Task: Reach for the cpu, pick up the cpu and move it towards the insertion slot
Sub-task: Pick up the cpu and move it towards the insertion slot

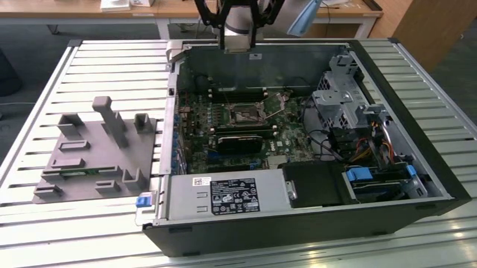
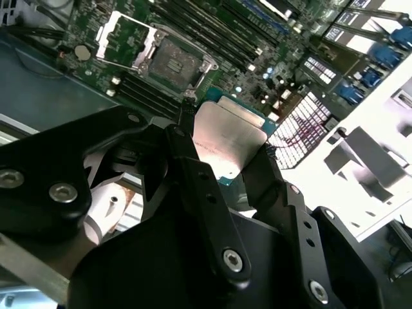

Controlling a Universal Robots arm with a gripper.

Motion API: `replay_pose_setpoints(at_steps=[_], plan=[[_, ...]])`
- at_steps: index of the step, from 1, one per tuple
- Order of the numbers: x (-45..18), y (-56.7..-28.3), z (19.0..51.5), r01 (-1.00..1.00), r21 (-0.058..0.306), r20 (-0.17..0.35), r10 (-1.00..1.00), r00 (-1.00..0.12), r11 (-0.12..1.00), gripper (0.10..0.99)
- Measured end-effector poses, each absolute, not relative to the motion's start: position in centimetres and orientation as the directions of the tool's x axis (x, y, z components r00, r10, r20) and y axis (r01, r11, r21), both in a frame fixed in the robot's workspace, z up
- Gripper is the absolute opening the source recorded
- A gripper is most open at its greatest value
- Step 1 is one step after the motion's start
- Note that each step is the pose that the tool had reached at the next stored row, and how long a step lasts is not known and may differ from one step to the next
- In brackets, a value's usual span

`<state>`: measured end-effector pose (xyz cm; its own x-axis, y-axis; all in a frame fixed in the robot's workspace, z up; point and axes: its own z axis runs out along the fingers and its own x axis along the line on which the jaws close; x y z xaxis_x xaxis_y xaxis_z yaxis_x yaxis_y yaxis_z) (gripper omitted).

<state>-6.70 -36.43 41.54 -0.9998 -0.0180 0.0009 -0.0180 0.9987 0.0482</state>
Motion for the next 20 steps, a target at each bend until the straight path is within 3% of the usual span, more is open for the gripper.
replay_pose_setpoints(at_steps=[20], plan=[[-1.2, -35.5, 41.3, -0.018, 0.057, -0.006, -0.018, -1.000, 0.998, 0.541]])
